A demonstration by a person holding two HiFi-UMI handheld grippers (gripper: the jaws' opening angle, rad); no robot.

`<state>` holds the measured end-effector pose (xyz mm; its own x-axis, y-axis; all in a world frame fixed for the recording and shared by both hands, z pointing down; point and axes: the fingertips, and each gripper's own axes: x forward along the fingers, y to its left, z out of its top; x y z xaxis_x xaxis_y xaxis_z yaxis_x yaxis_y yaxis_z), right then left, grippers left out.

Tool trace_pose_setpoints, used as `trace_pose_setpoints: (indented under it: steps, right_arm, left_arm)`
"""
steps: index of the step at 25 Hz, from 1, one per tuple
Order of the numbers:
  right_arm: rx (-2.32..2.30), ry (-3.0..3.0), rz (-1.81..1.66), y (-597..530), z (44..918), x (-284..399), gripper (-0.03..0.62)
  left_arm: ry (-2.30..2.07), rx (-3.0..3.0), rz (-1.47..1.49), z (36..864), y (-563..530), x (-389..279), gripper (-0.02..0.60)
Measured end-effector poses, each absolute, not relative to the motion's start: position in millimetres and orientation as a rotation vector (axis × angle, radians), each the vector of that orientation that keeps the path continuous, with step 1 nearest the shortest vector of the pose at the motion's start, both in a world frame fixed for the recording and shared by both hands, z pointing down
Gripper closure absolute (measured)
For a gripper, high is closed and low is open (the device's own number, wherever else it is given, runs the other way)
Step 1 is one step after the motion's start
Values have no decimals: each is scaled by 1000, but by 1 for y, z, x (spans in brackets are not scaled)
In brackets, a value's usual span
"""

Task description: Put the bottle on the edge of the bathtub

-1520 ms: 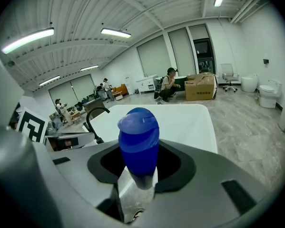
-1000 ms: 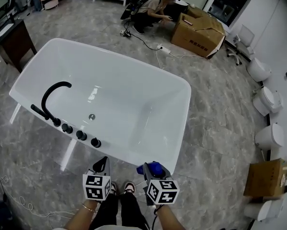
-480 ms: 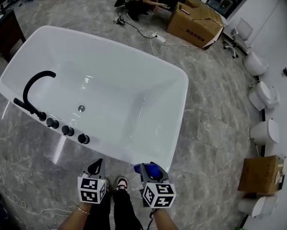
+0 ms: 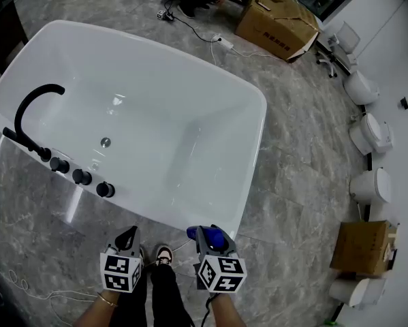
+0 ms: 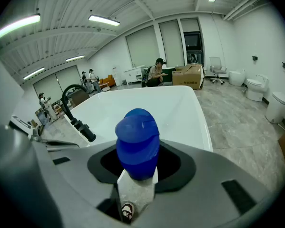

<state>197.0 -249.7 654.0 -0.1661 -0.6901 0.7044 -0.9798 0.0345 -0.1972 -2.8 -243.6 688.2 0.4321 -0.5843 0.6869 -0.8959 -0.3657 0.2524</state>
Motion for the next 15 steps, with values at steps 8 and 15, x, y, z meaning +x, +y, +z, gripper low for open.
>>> trace_pose_setpoints:
  steps: [8, 15]
  right_arm:
    - [1705, -1902, 888, -263, 659, 203, 427]
    - [1714, -1897, 869, -267, 665, 208, 427]
  left_arm:
    - [-1251, 2059, 666, 698, -239, -7, 571]
    - [-1264, 2048, 654, 702, -238, -9, 571]
